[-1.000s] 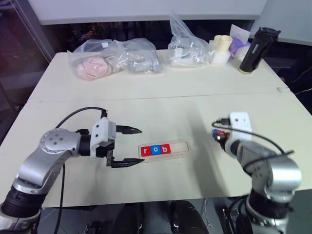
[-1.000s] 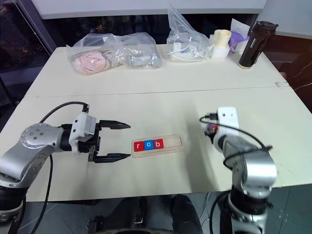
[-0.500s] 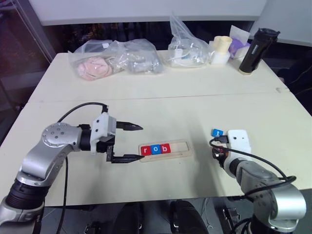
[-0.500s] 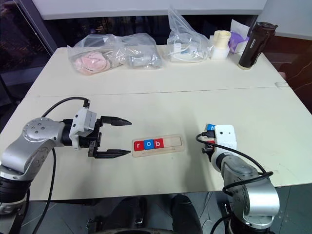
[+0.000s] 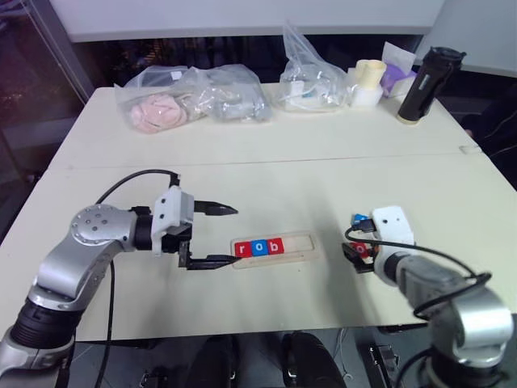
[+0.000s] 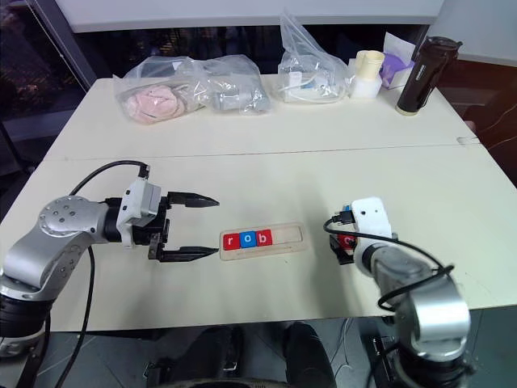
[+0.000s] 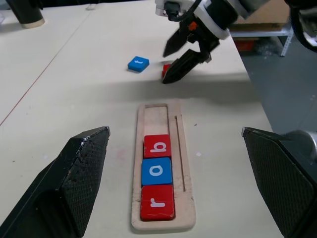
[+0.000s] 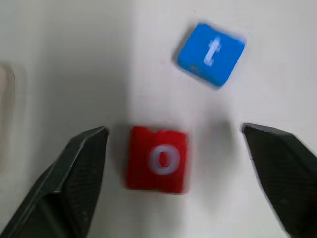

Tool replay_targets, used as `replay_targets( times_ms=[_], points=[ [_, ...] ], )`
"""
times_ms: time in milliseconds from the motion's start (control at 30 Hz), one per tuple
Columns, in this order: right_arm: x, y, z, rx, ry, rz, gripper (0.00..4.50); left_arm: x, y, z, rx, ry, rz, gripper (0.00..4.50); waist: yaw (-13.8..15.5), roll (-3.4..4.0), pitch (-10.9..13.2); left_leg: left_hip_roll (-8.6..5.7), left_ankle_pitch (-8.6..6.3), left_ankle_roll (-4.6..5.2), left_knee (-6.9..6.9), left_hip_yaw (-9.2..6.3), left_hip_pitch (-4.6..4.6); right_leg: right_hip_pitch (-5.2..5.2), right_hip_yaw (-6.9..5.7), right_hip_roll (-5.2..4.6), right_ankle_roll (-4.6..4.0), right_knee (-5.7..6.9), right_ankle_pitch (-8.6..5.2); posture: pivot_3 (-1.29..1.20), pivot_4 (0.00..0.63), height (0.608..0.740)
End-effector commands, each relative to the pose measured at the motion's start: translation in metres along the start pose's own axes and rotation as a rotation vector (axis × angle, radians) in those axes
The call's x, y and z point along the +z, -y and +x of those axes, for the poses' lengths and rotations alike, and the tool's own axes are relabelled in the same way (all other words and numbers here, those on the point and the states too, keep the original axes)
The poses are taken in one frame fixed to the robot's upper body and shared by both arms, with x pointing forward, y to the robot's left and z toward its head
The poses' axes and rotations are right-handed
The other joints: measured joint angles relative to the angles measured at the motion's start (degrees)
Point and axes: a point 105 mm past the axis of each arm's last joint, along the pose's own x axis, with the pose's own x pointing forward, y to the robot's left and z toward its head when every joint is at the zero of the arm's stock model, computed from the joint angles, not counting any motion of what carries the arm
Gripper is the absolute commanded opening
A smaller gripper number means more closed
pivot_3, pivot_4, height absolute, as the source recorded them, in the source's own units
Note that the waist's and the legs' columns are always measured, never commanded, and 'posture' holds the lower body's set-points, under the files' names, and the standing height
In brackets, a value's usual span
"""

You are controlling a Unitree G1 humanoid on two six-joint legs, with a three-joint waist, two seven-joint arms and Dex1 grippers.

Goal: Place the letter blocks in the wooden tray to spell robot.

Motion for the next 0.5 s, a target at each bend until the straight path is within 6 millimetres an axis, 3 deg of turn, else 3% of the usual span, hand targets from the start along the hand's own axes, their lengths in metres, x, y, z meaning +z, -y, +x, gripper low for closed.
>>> replay_targets(
  times_ms=[33,200,367,500],
  points=[
    [0.018,-0.018,-0.013,0.304,0.039,-0.179,4.45,0.005,0.004,0.003,-0.010,0.009,0.023,4.50,0.0,-0.01,0.0,0.01,0.00,0.00,0.00,-0.03,0.01,0.02,-0.02,0.01,0.00,-0.02,0.00,0.00,0.150,0.740],
    [0.027,-0.007,-0.024,0.541,0.131,-0.448,4.45,0.005,0.003,0.004,-0.007,0.014,0.026,4.50,0.2,-0.06,0.0,0.03,-0.02,0.03,-0.04,-0.09,0.01,0.11,-0.08,0.06,0.05,-0.11,-0.02,0.00,0.150,0.740],
    [0.009,0.018,-0.010,0.592,0.095,-0.619,4.45,0.006,0.002,0.004,-0.001,0.015,0.031,4.50,0.2,-0.12,0.1,0.02,-0.02,0.04,0.10,-0.04,0.09,0.31,-0.08,0.02,0.06,-0.18,-0.02,0.00,0.150,0.740],
    [-0.010,0.027,0.000,0.648,0.056,-0.714,4.45,0.006,0.004,0.004,0.000,0.012,0.033,4.50,0.2,-0.14,0.1,0.03,-0.02,0.04,0.12,-0.04,0.19,0.39,-0.07,0.01,0.06,-0.17,-0.02,0.00,0.150,0.740]
  ],
)
